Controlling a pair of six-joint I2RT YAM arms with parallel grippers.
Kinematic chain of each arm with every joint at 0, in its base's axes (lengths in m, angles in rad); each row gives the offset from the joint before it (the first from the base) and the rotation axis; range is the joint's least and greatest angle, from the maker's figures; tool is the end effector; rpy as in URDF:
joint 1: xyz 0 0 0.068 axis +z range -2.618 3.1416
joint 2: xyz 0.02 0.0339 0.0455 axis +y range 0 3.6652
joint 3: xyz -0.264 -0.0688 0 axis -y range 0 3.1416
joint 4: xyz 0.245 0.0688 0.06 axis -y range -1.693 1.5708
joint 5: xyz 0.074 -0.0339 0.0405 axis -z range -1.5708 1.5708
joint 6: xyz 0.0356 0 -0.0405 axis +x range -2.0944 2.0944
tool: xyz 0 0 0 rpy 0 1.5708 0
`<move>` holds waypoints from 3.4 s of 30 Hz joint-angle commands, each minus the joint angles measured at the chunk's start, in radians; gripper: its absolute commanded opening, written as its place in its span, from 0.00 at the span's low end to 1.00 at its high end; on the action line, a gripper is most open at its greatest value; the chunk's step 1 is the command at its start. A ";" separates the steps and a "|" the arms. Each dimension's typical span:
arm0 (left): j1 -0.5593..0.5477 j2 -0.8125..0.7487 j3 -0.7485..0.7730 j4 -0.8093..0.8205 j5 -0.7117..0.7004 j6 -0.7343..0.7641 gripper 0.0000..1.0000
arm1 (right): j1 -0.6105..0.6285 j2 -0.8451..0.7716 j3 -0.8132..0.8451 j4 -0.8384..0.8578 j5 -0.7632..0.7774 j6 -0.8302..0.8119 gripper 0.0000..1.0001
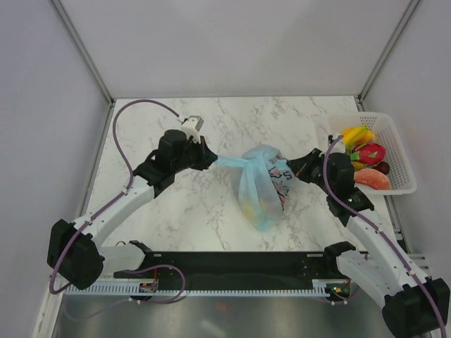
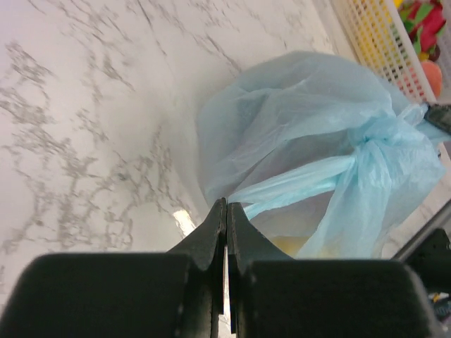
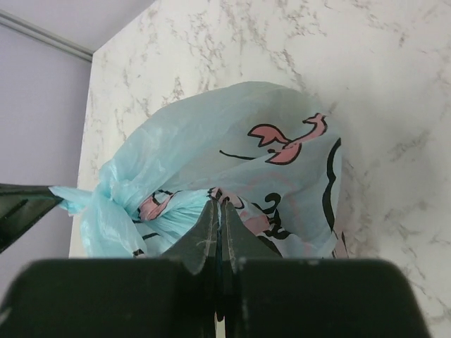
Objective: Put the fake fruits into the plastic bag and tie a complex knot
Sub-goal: Tie the plastic bag at the center of the board.
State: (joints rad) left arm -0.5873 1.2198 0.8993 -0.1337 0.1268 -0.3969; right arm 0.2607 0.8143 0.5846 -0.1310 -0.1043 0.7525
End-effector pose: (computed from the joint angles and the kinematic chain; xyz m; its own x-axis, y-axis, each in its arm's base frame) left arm 0.2297 -0.1583 0.2932 -0.5859 -0.0706 -0.8073 0.4530 0.7975 -0.3985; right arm 0.1859 0.0534 0.2695 -0.4885 0.5732 -0.6579 -0.0228 0.7453 0.6663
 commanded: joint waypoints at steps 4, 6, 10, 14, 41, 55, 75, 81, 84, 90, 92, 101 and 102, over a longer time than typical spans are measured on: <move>0.179 -0.037 0.141 -0.104 -0.006 0.075 0.02 | 0.069 0.141 0.156 0.113 0.075 -0.028 0.00; 0.202 -0.040 0.176 -0.133 -0.013 0.081 0.02 | 0.121 0.192 0.185 0.123 0.095 -0.024 0.00; 0.242 -0.037 0.205 -0.149 -0.026 0.087 0.02 | 0.181 0.275 0.282 0.151 0.140 -0.035 0.00; 0.311 0.001 0.175 -0.126 -0.012 0.063 0.02 | 0.180 0.393 0.328 0.169 0.156 -0.059 0.00; 0.314 -0.247 -0.312 0.358 -0.018 -0.123 0.62 | 0.173 0.263 0.129 0.307 0.084 -0.073 0.86; 0.297 -0.207 -0.379 0.364 -0.173 -0.681 1.00 | 0.390 0.284 0.161 0.154 0.414 0.143 0.80; 0.130 0.004 -0.304 0.421 -0.349 -0.850 1.00 | 0.390 0.287 0.138 0.189 0.494 0.104 0.00; 0.071 0.026 -0.286 0.428 -0.407 -0.928 1.00 | 0.390 0.287 0.141 0.192 0.492 0.100 0.00; 0.028 0.024 -0.304 0.428 -0.478 -0.994 1.00 | 0.390 0.287 0.146 0.194 0.491 0.102 0.00; -0.022 0.041 -0.307 0.439 -0.591 -1.088 0.83 | 0.390 0.275 0.144 0.195 0.486 0.097 0.00; -0.026 0.066 -0.293 0.447 -0.604 -1.102 0.70 | 0.390 0.272 0.146 0.195 0.485 0.096 0.00; -0.045 0.188 -0.290 0.717 -0.598 -0.996 0.02 | 0.390 0.298 0.167 0.197 0.488 -0.014 0.00; -0.045 0.184 -0.283 0.706 -0.611 -0.928 0.02 | 0.390 0.322 0.178 0.177 0.501 -0.036 0.00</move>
State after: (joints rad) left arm -0.6270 1.3933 0.5789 0.4530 -0.4149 -1.4521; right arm 0.6491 1.1107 0.7059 0.0364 0.3664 0.8028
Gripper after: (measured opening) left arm 0.030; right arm 0.012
